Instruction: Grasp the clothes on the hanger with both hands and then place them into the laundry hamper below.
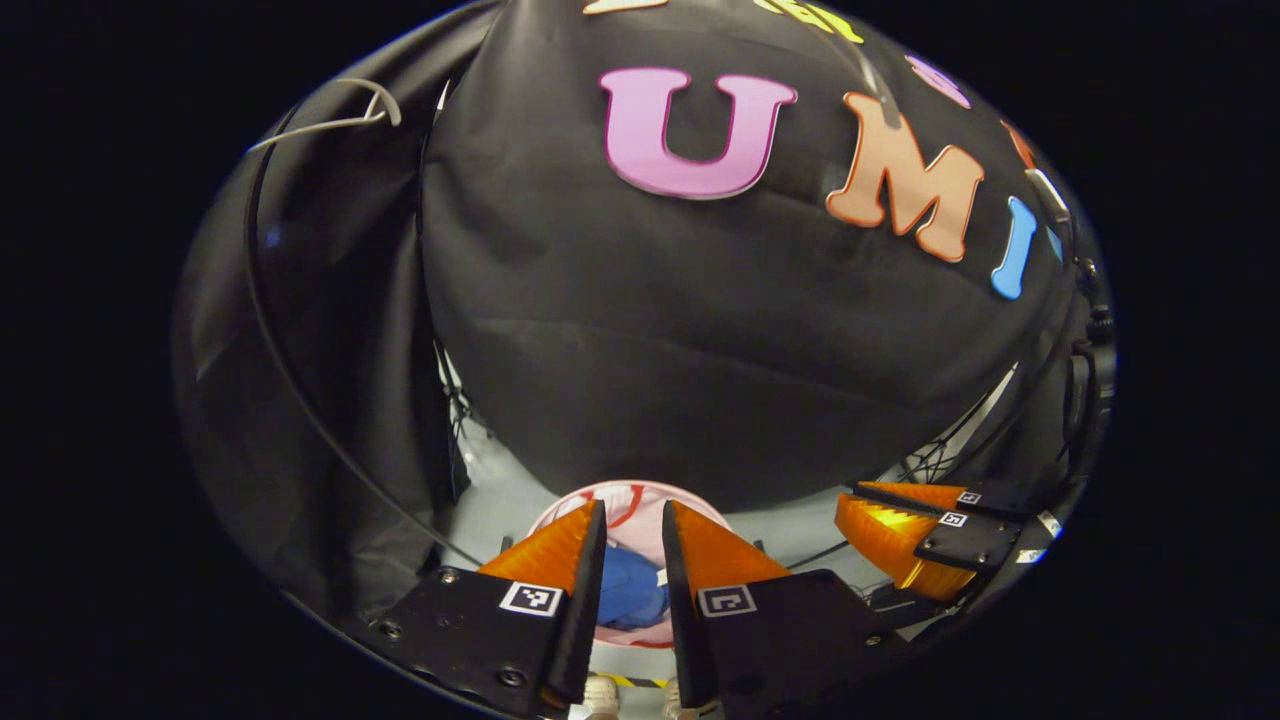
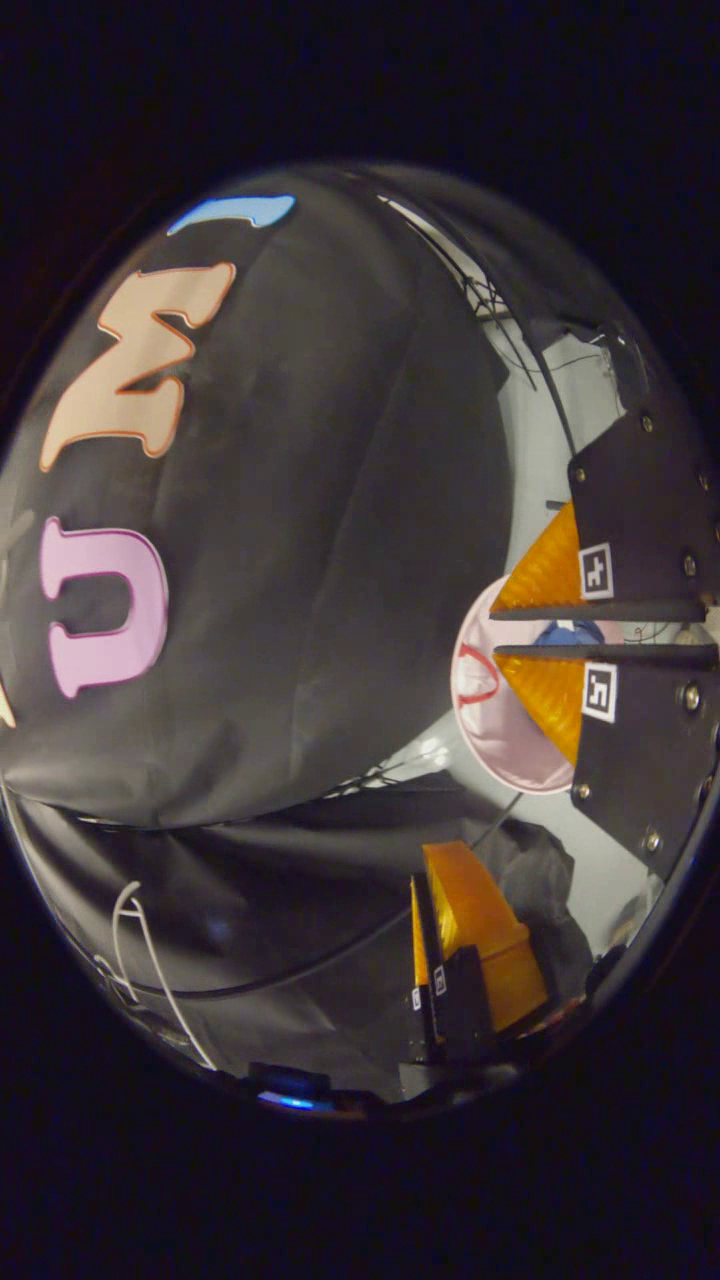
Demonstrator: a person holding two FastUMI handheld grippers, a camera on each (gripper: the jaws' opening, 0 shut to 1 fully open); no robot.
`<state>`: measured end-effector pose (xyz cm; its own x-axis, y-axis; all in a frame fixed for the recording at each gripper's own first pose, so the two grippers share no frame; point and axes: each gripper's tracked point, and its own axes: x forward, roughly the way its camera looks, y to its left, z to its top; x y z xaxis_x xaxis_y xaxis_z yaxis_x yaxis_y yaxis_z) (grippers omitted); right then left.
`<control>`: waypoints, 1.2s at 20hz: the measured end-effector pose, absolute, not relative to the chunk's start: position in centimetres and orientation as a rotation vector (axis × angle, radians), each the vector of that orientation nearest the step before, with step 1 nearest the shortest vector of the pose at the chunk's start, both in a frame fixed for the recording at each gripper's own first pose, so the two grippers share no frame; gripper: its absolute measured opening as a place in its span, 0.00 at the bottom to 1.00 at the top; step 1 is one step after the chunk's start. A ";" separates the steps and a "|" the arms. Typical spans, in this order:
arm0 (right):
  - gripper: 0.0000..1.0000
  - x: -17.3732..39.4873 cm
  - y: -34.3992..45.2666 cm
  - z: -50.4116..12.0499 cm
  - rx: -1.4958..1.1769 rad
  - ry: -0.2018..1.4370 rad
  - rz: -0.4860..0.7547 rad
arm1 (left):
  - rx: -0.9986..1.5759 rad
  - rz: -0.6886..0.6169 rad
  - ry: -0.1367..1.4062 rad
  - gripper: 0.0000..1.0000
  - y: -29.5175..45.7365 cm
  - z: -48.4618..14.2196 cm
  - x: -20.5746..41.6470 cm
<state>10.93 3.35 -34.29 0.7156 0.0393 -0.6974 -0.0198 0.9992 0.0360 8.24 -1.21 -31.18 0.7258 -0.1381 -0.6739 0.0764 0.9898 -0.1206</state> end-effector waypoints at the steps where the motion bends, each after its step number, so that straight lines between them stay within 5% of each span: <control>1: 0.09 10.9 3.0 -32.3 0.024 0.736 0.022 | -0.086 -0.126 0.712 0.35 -1.5 -29.8 8.9; 12: 0.08 12.4 -2.7 -13.7 0.018 0.346 -0.063 | -0.073 -0.214 0.350 0.35 -5.4 -14.2 11.2; 14: 0.09 11.2 -3.3 -11.0 0.000 0.293 -0.066 | -0.060 -0.233 0.300 0.27 -6.3 -11.7 11.0; 15: 0.09 11.4 -3.5 -9.8 -0.006 0.268 -0.069 | -0.059 -0.242 0.278 0.43 -6.6 -10.6 10.7; 16: 0.11 11.2 -3.8 -8.8 -0.004 0.249 -0.068 | -0.062 -0.251 0.258 0.27 -7.0 -9.6 10.6; 18: 0.30 10.6 -4.2 -7.1 0.013 0.215 -0.074 | -0.069 -0.268 0.217 0.41 -8.1 -7.3 9.8; 20: 0.35 9.5 -4.9 -5.5 0.029 0.181 -0.083 | -0.057 -0.279 0.176 0.55 -9.3 -5.7 9.4; 24: 0.81 7.1 -7.4 -3.3 0.020 0.132 -0.112 | -0.041 -0.288 0.121 0.83 -11.3 -3.5 8.7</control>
